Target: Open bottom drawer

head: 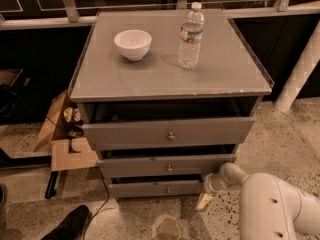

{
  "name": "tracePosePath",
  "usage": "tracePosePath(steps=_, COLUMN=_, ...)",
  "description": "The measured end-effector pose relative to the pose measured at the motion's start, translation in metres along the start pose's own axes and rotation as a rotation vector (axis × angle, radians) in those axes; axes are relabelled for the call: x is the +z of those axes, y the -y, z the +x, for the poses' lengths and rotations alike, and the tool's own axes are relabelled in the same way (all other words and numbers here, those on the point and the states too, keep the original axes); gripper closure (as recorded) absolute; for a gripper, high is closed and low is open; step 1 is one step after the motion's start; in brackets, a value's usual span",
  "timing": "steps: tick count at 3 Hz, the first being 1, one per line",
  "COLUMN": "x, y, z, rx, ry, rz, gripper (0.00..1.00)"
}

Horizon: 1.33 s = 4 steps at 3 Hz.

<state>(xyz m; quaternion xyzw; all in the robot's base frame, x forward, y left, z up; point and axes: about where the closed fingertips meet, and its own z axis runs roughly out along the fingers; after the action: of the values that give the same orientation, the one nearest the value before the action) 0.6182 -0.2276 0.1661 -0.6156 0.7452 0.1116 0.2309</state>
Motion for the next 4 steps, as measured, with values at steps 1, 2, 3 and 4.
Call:
tracePosePath(steps=1, x=0.0, y=0.0, z=0.0, rx=0.0, ry=-0.001, rz=-0.001, gripper=0.0)
tracePosePath(steps=2, x=-0.006, y=-0.006, z=0.001, rx=0.031, ry=-0.023, rz=-0.044, gripper=0.0)
tracePosePath(steps=3, x=-0.011, y=-0.012, z=0.009, rx=0.091, ry=-0.049, rz=-0.103, gripper=0.0)
tracePosePath(steps=4, x=-0.014, y=-0.019, z=0.017, rx=0.143, ry=-0.063, rz=-0.153, gripper=0.0)
